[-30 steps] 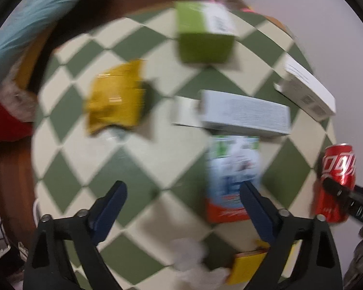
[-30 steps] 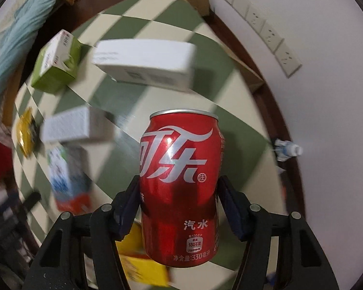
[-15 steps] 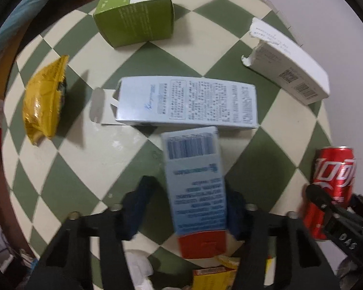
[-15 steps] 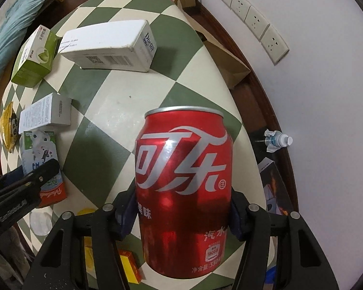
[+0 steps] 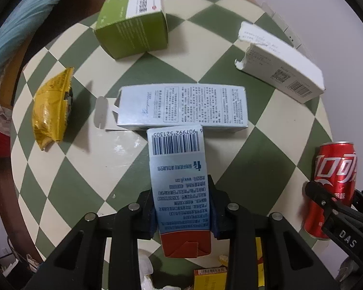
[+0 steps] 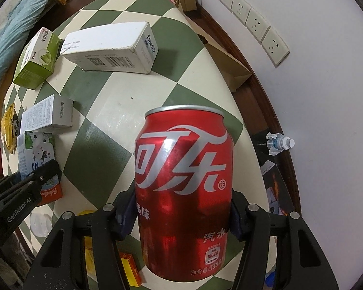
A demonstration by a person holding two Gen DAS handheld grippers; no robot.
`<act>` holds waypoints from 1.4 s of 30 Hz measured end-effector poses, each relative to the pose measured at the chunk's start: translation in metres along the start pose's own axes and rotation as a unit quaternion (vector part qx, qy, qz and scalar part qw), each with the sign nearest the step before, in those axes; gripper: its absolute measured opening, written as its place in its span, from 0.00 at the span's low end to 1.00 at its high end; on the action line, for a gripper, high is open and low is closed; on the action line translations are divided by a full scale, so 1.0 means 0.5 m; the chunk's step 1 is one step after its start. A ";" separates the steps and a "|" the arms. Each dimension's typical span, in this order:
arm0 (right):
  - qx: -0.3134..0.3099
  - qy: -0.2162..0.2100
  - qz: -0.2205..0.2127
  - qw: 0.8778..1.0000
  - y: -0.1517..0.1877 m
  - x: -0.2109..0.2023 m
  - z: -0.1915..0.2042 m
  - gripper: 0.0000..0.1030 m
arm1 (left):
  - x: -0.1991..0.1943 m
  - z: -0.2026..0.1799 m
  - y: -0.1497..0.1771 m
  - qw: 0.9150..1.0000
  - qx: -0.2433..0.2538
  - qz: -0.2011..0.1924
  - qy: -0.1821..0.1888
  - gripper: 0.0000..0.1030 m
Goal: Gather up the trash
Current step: 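Carry the can and carton over the white bin with both tools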
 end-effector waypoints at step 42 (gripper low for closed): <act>-0.228 -0.199 -0.144 0.942 0.463 -0.469 0.663 0.60 | -0.514 0.754 0.520 0.957 -0.216 -0.190 -0.030 0.28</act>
Point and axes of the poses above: each gripper's, at about its wrist camera, not at the fingertips, and x roughly the way its jaws point, z to its left, y to its underside, the point moved 2 cm from there along x, roughly the way its jaws point, and after that the axes turned 13 degrees about y, right-handed, at the moved point
